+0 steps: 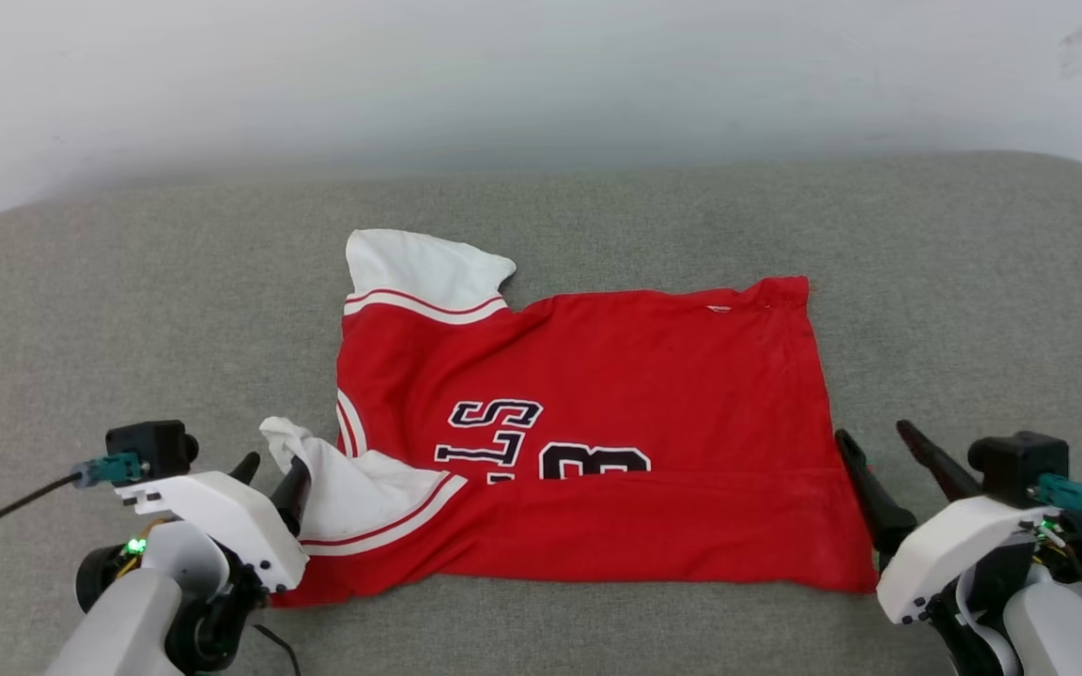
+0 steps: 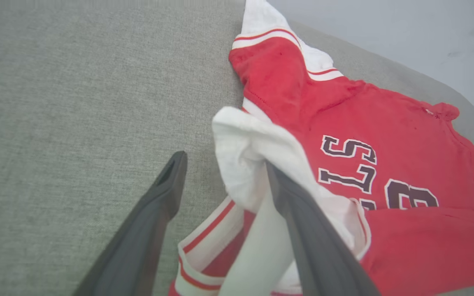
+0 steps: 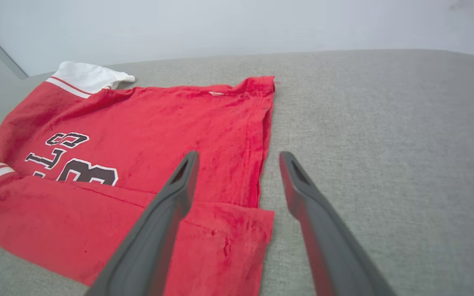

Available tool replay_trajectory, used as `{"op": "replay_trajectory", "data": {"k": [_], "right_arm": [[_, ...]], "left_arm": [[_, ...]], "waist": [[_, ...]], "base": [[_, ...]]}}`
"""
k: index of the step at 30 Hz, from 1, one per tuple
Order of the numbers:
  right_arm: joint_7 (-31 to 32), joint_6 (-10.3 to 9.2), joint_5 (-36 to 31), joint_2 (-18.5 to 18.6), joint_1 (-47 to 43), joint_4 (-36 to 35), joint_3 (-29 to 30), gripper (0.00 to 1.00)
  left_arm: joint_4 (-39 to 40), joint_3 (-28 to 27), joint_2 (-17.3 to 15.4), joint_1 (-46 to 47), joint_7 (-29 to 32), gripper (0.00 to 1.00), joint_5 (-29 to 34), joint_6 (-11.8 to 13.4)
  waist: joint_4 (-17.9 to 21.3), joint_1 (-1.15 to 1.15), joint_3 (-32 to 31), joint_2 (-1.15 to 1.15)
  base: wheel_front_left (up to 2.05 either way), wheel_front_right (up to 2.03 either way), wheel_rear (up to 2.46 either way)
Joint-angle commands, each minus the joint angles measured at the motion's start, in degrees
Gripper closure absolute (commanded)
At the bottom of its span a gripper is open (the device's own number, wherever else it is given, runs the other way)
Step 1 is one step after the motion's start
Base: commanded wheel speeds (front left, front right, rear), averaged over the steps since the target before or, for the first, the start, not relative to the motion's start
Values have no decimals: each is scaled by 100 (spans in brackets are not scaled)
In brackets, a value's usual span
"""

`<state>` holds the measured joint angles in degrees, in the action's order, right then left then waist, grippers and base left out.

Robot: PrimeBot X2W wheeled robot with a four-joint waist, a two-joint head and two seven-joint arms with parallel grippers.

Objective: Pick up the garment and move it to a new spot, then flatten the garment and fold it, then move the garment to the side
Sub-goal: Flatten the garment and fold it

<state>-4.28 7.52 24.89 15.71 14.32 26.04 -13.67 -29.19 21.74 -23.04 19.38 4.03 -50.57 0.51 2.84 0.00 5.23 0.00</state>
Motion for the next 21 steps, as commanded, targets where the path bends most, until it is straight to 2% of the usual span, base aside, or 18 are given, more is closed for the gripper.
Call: {"op": "replay_trajectory", "data": {"k": [1,7,14,18,19,21], "right_arm": [[-119,-6,-94,-17,-107,-120,57,0],[-257,-6,-493,-243,-531,-771,524,0],[-25,-6,-899,-620,-1082,-1700,788,0],[122,-6,-1025,-781,-1242,-2066,862,0],[122,-6,-1025,-781,-1242,-2066,862,0],[180,-6,-1074,-857,-1306,-2240,893,0]], "left_arm": [[104,-12,-69,18,68,0,14,37],[724,49,-576,-222,840,0,-58,219],[1480,171,-1243,-687,2213,0,-286,598],[1905,206,-1452,-1043,2848,0,-539,850],[1905,206,-1452,-1043,2848,0,-539,850],[2098,187,-1495,-1200,3019,0,-630,1019]], "waist": [[30,0,-61,0],[82,0,-193,0],[226,0,-201,0],[326,0,-93,0],[326,0,-93,0],[377,0,15,0]], "base": [[0,0,0],[0,0,0],[0,0,0],[0,0,0],[0,0,0],[0,0,0]]}}
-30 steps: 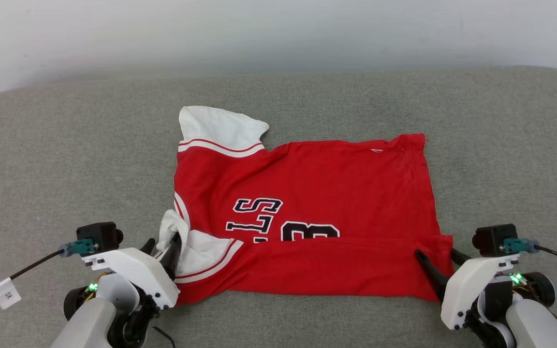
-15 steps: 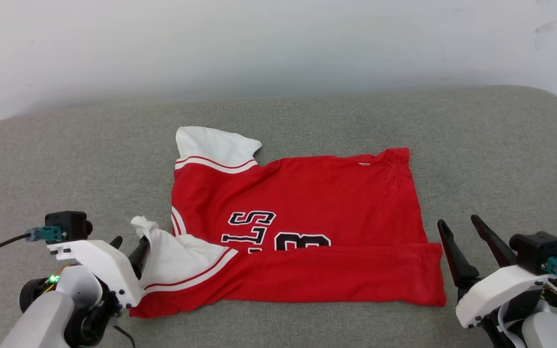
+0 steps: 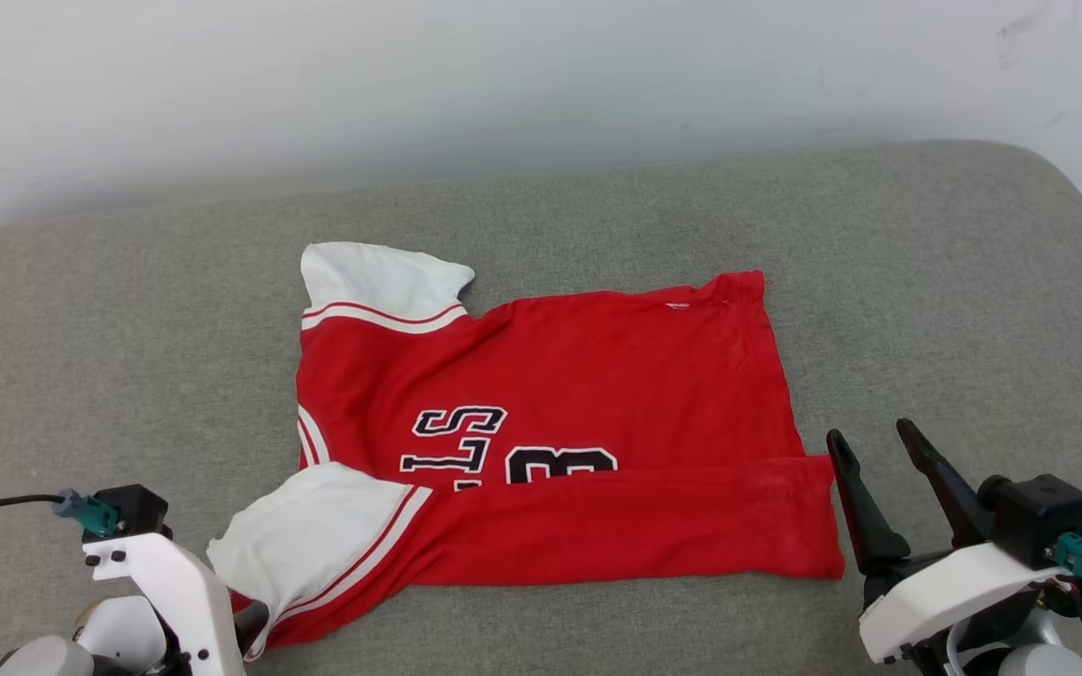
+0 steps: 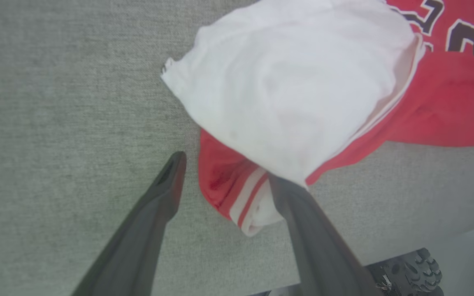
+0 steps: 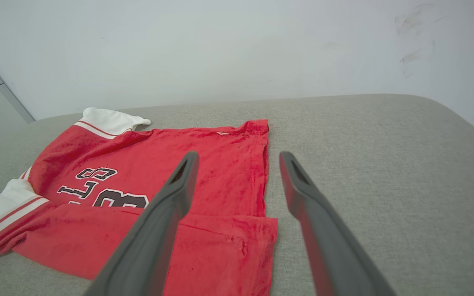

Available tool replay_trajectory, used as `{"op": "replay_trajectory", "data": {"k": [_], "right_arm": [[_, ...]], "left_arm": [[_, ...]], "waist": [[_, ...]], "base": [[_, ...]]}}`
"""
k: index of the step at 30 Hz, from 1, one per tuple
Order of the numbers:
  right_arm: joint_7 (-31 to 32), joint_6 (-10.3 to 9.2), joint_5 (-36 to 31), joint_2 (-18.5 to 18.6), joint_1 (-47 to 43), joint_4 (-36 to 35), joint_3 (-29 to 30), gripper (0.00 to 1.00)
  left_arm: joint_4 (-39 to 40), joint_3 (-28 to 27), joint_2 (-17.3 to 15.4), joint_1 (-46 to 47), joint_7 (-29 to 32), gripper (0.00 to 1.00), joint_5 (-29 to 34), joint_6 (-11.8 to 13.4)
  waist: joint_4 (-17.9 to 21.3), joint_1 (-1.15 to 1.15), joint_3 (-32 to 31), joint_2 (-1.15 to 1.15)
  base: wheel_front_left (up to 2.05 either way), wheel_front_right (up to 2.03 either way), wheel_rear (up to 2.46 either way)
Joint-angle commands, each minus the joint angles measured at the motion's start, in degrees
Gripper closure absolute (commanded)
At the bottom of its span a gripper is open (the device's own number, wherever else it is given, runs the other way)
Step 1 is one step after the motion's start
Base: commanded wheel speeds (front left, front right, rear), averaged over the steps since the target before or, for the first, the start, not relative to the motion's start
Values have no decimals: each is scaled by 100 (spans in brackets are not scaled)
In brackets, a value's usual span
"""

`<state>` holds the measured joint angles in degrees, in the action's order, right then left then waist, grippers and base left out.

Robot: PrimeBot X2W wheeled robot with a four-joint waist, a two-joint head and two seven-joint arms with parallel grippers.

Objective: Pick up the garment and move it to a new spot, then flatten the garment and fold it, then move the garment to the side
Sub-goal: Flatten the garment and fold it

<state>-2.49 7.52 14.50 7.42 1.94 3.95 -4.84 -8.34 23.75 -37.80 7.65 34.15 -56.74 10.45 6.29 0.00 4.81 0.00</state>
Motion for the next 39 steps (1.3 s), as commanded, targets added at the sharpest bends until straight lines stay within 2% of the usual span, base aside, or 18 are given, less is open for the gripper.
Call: {"op": "replay_trajectory", "data": {"k": [1,4,7,8,9,10,11,14,20,26,30,34,39], "right_arm": [[1,-6,-35,-29,-67,-30,10,0],[40,-6,-57,-79,-61,-157,5,0],[83,-6,-52,-92,-16,-223,-15,0],[94,-6,-57,-89,0,-234,-23,0],[105,-6,-53,-82,4,-247,-22,0],[114,-7,-44,-78,8,-254,-15,0],[142,-7,-26,-74,4,-248,-13,0],[215,-7,1,-29,-23,-235,8,0],[661,-7,304,88,-77,-142,132,0],[2277,-6,876,455,21,302,275,0],[3237,-6,1131,642,270,502,226,0],[3729,-6,1255,694,549,775,82,0],[4214,-5,1420,605,813,1381,-244,0]], "left_arm": [[14,-14,-20,-27,7,0,-13,24],[53,-19,39,-73,43,0,-81,80],[-52,28,171,-35,54,0,-149,21],[-99,66,225,-34,89,20,-178,3],[-148,107,296,-41,124,56,-230,-33],[-189,135,364,-40,146,75,-267,-59],[-229,150,430,-42,153,100,-301,-77],[-301,170,500,-29,111,100,-315,-115],[-295,-71,397,116,-281,100,-264,-276],[98,-157,308,117,-558,100,-103,-175],[454,-131,283,179,-511,100,2,-9],[728,-88,330,271,-430,100,40,101],[794,-31,384,363,-341,100,4,102]], "waist": [[33,0,57,0],[76,0,175,0],[112,0,278,0],[125,0,304,0],[130,0,325,0],[131,0,349,0],[129,0,362,0],[97,0,365,0],[-63,0,242,0],[-266,0,204,0],[-418,0,348,0],[-544,0,552,0],[-665,0,714,0]], "base": [[0,0,0],[0,0,0],[0,0,0],[0,0,0],[0,0,0],[0,0,0],[0,0,0],[0,0,0],[0,0,0],[0,0,0],[0,0,0],[0,0,0],[0,0,0]]}}
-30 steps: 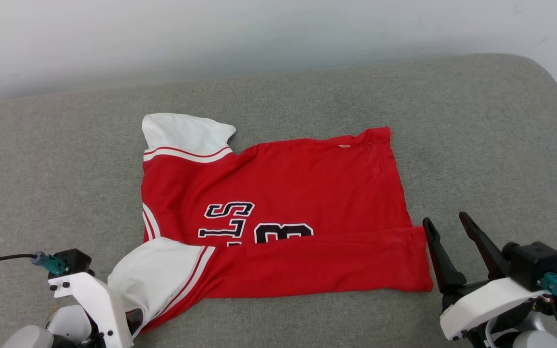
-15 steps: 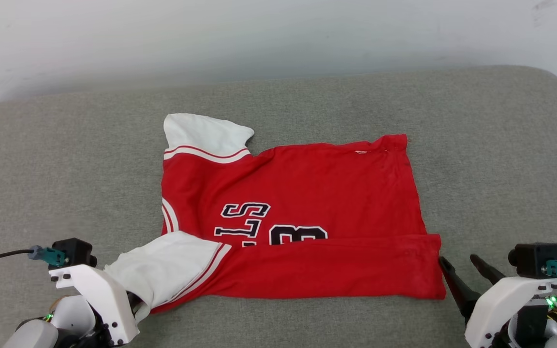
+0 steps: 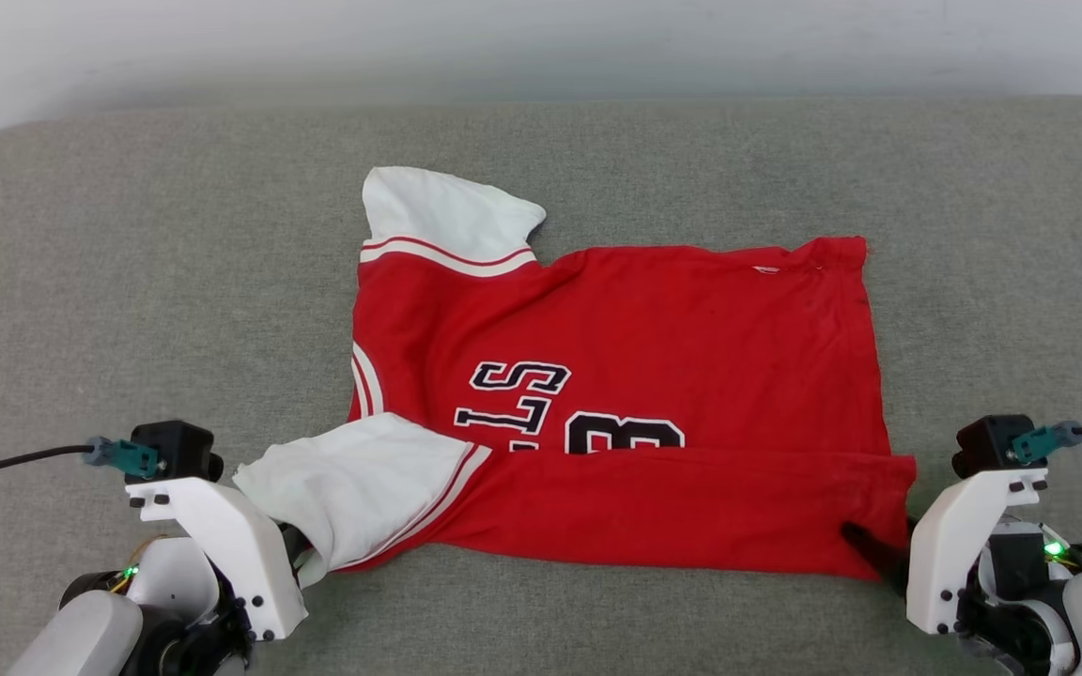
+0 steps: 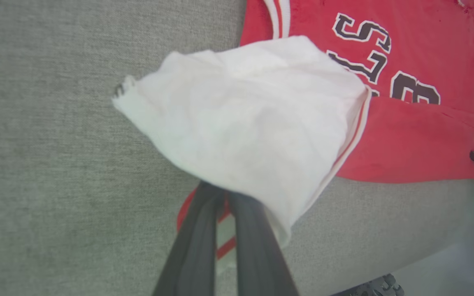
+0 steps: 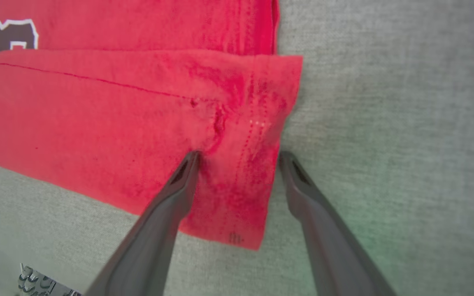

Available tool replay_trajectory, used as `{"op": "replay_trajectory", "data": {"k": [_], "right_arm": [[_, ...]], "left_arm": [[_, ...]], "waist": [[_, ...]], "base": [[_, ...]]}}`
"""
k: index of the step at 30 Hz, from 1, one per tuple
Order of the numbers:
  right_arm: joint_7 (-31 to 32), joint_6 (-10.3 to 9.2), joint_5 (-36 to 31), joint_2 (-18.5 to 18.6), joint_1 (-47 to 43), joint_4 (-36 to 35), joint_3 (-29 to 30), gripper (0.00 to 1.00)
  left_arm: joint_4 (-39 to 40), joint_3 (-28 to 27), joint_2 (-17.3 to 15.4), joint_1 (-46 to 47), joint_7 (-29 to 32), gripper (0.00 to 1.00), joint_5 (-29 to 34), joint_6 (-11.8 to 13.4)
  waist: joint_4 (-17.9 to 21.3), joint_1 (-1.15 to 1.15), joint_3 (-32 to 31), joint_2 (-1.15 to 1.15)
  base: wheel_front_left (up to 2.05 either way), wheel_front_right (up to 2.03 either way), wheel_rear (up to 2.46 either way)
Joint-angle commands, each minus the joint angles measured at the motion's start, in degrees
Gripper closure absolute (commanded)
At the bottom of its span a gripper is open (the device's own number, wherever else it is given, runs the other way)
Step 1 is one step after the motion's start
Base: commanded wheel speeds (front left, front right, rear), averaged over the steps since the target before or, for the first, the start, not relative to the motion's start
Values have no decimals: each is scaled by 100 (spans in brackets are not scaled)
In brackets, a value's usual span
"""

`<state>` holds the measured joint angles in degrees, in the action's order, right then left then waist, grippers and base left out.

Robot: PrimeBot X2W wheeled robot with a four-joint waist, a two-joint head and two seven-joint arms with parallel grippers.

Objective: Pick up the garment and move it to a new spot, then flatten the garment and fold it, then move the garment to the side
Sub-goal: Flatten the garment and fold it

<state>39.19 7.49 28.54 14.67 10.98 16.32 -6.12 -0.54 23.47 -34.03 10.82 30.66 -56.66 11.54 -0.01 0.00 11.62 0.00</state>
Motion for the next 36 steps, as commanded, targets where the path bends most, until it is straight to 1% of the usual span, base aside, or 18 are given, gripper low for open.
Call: {"op": "replay_trajectory", "data": {"k": [1,2,3,5,12,16,21,26,28,30,31,32,33,34,36], "right_arm": [[138,0,68,-159,-73,236,-190,0],[178,3,101,-177,-55,294,-249,65],[200,7,137,-187,-22,337,-291,100],[209,7,186,-167,12,337,-343,100],[80,5,289,122,59,0,-287,100],[70,-1,336,215,-37,-197,-278,100],[204,-1,371,285,-362,-414,-249,100],[374,-1,386,311,-754,-742,-93,100],[438,-1,357,268,-928,-795,-20,100],[431,-1,342,165,-1074,-796,50,100],[416,-1,332,122,-1153,-777,69,63],[374,-1,311,82,-1219,-753,94,5],[298,-1,306,30,-1264,-739,115,0],[206,-1,277,-8,-1306,-731,110,0],[-40,-1,199,-46,-1352,-762,51,0]], "left_arm": [[3,4,20,49,16,100,-14,3],[-5,13,25,43,31,100,-20,11],[-6,13,40,34,29,100,-40,17],[3,21,64,-23,34,100,-67,23],[19,4,33,-249,-6,100,-115,70],[32,13,8,-470,-14,100,-146,141],[108,25,-41,-907,3,100,-230,248],[306,-32,-141,-1282,34,100,-315,378],[326,8,-139,-1368,69,100,-342,381],[287,33,-50,-1376,32,100,-377,345],[233,28,3,-1362,-14,100,-395,331],[166,7,47,-1325,-82,62,-380,337],[84,-4,106,-1287,-133,7,-388,322],[2,6,154,-1245,-179,0,-381,300],[-164,-47,229,-1148,-358,0,-334,267]], "waist": [[-47,0,45,0],[-54,0,51,0],[-60,0,50,0],[-60,0,33,0],[-15,0,-254,0],[16,0,-605,0],[56,0,-1110,0],[64,0,-1284,0],[61,0,-1292,0],[50,0,-1277,0],[47,0,-1265,0],[46,0,-1253,0],[48,0,-1242,0],[54,0,-1231,0],[94,0,-1205,0]], "base": [[0,0,0],[0,0,0],[0,0,0],[0,0,0],[0,0,0],[0,0,0],[0,0,0],[0,0,0],[0,0,0],[0,0,0],[0,0,0],[0,0,0],[0,0,0],[0,0,0],[0,0,0]]}}
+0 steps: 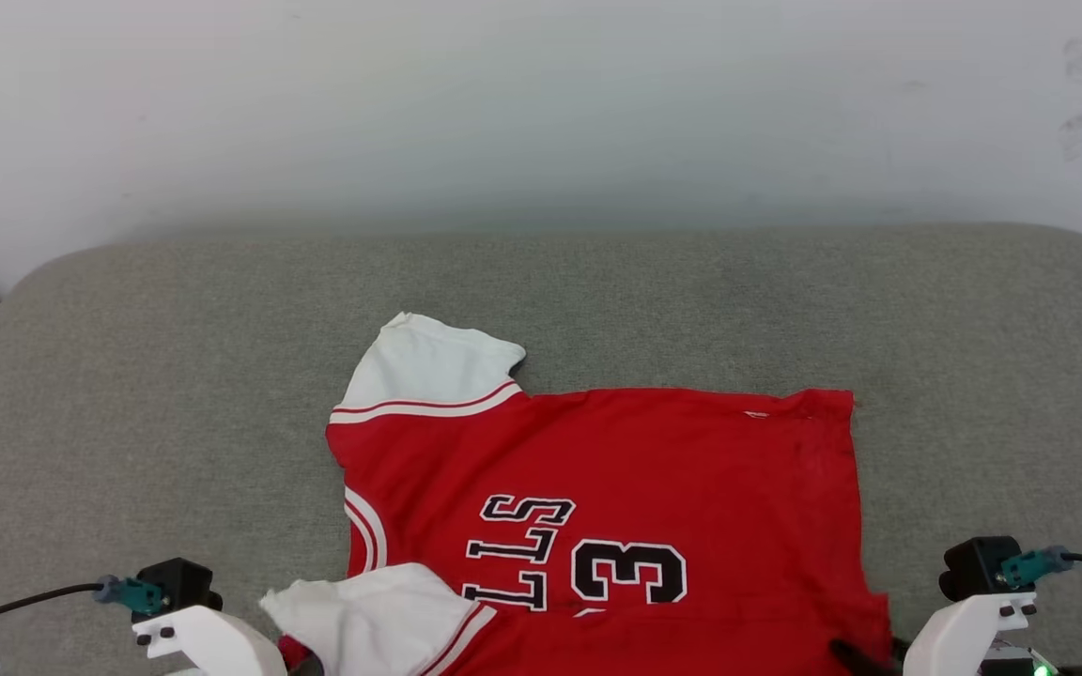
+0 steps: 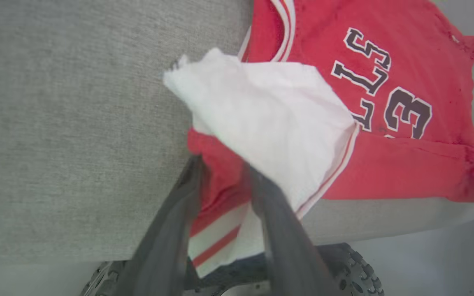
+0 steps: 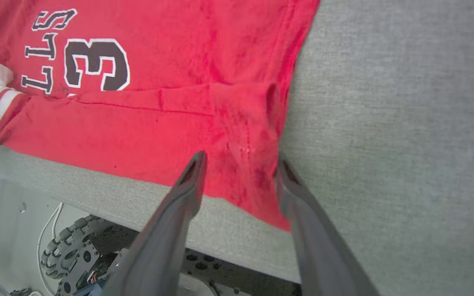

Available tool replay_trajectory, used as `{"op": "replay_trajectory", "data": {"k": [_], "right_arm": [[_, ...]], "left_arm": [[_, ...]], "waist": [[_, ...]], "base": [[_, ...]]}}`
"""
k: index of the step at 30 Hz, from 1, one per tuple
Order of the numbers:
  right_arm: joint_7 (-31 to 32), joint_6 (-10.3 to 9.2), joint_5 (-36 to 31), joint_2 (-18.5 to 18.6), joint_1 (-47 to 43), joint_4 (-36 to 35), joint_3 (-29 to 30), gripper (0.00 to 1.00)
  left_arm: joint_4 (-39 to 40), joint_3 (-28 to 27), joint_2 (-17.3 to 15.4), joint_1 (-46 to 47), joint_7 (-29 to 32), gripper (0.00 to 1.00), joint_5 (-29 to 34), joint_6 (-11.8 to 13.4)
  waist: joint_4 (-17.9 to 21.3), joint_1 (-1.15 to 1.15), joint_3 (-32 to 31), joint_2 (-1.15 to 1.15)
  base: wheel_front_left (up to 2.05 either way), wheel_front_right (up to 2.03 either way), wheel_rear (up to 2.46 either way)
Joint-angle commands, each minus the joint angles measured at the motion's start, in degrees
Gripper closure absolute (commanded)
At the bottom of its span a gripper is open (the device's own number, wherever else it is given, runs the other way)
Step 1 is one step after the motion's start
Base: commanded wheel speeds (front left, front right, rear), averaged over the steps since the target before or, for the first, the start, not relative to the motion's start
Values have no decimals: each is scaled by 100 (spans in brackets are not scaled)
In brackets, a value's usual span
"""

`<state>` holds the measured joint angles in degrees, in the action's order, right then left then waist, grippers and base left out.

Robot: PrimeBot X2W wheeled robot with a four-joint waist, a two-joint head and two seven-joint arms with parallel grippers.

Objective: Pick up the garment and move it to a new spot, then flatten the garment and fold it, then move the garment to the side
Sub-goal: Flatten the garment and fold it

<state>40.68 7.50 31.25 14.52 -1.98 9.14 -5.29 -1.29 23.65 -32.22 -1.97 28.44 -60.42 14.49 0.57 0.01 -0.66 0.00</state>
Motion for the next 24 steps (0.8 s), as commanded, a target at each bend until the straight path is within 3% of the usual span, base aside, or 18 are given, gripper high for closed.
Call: {"op": "replay_trajectory", "data": {"k": [1,3,10,14,24], "right_arm": [[-375,-3,-120,-36,-62,-79,-37,0],[-548,-3,-155,-47,-74,-113,-61,0],[-2028,-3,-766,-142,89,-396,81,0],[-2904,-3,-1132,-359,233,-585,293,0],[-3634,-3,-1514,-664,744,-1182,333,0]], "left_arm": [[-174,-75,74,165,-195,0,69,-51],[-234,-82,64,190,-254,0,112,-64],[-350,-338,-114,519,-938,0,618,176],[-285,-368,-72,979,-1479,0,1040,171],[-374,-333,101,2438,-2336,0,1826,100]], "waist": [[58,-1,26,0],[83,-1,25,0],[239,-1,8,0],[302,-1,63,0],[626,-1,944,0]], "base": [[0,0,0],[0,0,0],[0,0,0],[0,0,0],[0,0,0]]}}
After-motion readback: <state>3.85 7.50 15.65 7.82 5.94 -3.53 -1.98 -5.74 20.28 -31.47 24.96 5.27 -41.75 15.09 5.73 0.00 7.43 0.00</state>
